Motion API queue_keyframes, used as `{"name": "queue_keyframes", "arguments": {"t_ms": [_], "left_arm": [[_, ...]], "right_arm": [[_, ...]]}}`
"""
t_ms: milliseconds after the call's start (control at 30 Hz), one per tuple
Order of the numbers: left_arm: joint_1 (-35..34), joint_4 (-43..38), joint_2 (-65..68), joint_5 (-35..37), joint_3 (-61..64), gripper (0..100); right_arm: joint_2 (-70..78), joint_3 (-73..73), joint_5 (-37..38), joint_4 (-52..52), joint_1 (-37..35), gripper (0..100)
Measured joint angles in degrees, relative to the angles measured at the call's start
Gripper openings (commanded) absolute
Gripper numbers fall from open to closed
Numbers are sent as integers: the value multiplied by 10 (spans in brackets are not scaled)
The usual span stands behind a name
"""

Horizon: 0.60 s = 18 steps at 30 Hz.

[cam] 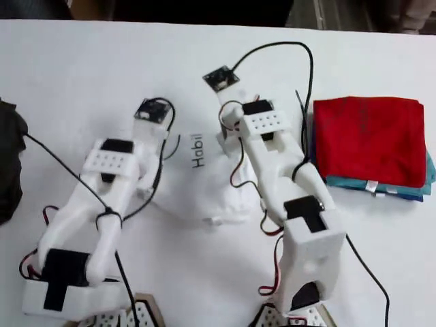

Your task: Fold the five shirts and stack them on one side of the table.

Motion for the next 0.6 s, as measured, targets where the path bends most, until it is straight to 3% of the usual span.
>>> {"name": "queue_keyframes", "arguments": {"t_ms": [300, 600], "left_arm": [[43, -12, -3, 0, 3, 25], [91, 38, -40, -18, -21, 25]], "right_arm": [[30, -4, 0, -7, 1, 20], [31, -4, 0, -7, 1, 20]]}}
